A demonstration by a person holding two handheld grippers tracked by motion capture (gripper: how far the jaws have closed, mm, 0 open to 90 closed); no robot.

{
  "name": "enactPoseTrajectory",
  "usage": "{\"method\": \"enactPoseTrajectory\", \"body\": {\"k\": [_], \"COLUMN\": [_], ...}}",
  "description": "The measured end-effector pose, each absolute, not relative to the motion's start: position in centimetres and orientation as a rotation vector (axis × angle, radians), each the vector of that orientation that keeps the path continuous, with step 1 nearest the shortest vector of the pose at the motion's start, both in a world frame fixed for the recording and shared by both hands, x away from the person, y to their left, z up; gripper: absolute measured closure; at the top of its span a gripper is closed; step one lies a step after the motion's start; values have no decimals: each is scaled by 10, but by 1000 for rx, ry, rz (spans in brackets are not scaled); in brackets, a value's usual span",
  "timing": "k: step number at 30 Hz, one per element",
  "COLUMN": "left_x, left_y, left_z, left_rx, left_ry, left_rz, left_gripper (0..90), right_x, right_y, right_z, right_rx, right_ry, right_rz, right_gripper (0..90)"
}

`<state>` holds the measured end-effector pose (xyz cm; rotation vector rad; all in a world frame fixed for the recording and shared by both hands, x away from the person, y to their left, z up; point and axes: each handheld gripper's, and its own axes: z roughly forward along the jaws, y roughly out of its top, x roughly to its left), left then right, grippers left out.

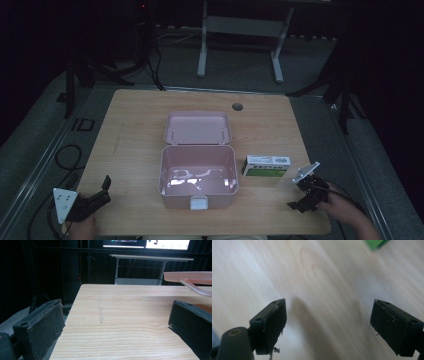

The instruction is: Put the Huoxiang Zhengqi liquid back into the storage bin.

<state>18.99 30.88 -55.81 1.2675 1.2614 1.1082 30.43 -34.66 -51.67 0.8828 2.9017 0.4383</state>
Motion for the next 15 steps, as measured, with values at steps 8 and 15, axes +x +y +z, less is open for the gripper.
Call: {"method": "enactPoseTrajectory", "body": {"k": [8, 15], "left_x": [190, 189], "left_y": [309, 310], "left_z": [-558, -558], "left_rx": [1264, 1257], "left_ry": [1263, 1262], "left_rz": [1105, 1094], "left_gripper": [4, 4], "right_x": [310, 315], "right_y": [-333, -330], "right_z": [-504, -496], "right_rx": [756, 732], "right_ry": [3031, 3075], "right_rz": [65, -65], "right_gripper": [135, 133]}}
